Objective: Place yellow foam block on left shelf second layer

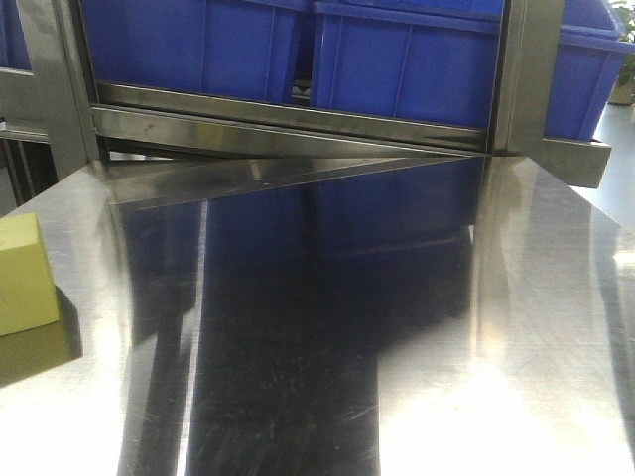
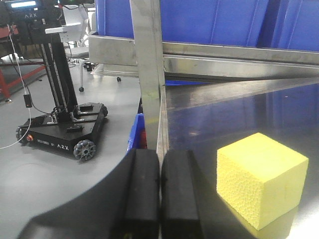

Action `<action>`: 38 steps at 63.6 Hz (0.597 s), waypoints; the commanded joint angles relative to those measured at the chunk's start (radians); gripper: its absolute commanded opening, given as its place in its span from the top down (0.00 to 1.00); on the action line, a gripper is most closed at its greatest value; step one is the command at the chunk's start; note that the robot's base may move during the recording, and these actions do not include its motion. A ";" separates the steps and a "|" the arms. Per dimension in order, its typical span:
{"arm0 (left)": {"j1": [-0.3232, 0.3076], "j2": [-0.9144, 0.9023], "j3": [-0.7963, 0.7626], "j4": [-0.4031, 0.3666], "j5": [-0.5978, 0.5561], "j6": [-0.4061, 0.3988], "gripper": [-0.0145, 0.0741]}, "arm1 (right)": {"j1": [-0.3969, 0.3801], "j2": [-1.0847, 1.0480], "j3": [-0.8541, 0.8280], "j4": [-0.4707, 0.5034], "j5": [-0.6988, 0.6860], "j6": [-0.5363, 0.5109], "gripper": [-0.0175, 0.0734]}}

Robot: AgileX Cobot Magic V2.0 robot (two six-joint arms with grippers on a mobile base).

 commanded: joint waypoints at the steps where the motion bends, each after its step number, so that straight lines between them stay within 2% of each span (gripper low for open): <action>1: -0.008 -0.009 0.026 -0.003 -0.087 -0.004 0.68 | -0.006 -0.015 -0.023 -0.001 -0.089 -0.006 0.75; 38: -0.008 -0.009 0.026 -0.003 -0.087 -0.004 0.68 | -0.006 -0.015 -0.023 -0.001 -0.089 -0.006 0.75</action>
